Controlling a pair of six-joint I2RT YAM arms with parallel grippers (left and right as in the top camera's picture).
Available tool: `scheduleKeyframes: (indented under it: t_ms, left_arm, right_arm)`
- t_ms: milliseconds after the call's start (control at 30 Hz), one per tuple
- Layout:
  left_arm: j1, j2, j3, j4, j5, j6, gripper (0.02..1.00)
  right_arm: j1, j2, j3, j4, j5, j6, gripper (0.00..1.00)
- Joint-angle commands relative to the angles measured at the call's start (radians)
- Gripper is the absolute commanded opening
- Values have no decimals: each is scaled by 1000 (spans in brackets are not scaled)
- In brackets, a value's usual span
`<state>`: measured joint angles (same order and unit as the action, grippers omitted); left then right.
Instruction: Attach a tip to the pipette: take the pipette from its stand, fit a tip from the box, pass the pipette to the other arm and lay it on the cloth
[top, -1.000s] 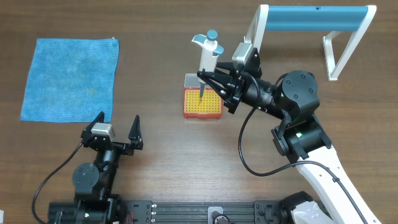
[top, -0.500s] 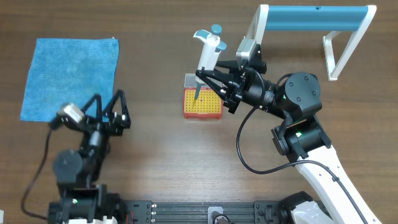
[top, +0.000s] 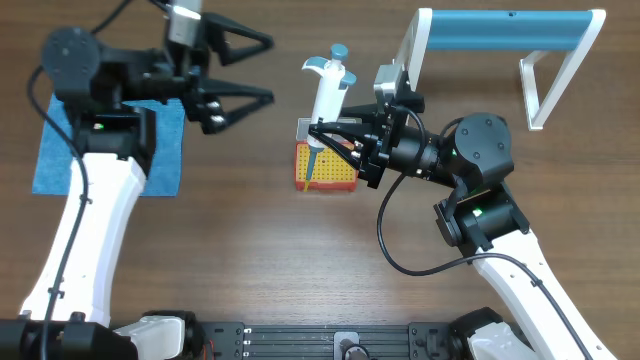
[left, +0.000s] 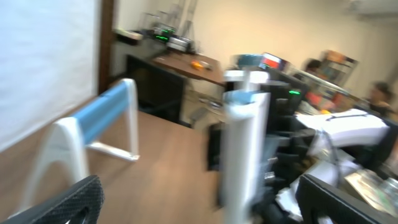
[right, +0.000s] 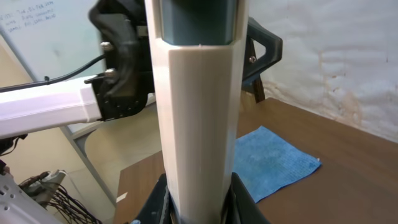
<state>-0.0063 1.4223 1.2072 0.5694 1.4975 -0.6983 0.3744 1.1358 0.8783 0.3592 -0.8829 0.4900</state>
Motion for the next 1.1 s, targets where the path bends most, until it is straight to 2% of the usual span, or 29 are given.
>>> scheduleKeyframes:
  t_ms: [33,133,267,333,367,433,500,633,700,800,867,967,1000,1033,1100]
  left_arm:
    - [-149,-2,16,88,44,-53,993]
    - [-188,-2,16,94,17,-53,996]
    - [-220,-2,16,93,-21,-54,996]
    - [-225,-2,16,93,-24,-54,972]
    - [-232,-2,16,93,-24,-54,842]
    - [-232,-2,16,93,-24,-54,652]
    - [-232,-2,16,93,-24,-54,581]
    - [-232,-2,16,93,-23,-54,351]
    - [-232,-2,16,93,-23,-54,327]
    - [-232,-2,16,93,-23,-55,220]
    - [-232,-2,16,93,-23,-55,191]
    - [-232,-2,16,93,-23,-54,27]
    - [-232,-2,16,94,-23,-53,25]
    - [-232,-2,16,94,-23,-53,27]
    - [-232,-2,16,93,-23,-53,27]
  right_arm:
    - [2,24,12,26,-9,23,77]
    - [2,27,12,51,-26,23,77]
    - [2,27,12,76,-115,6,73]
    - [2,27,12,100,-121,6,77]
    - [2,28,12,99,-123,6,77]
    - [2,28,12,100,-125,6,77]
    - [2,27,12,100,-124,6,77]
    - [2,27,12,100,-124,-7,77]
    - [2,28,12,104,-124,-32,80]
    - [2,28,12,111,-124,-47,77]
    - [2,28,12,120,-124,-51,77]
    - [2,28,12,122,-121,-51,80]
    - [2,28,12,122,-121,-50,373]
    - [2,28,12,122,-121,-50,553]
    - [2,28,12,122,-121,-50,715]
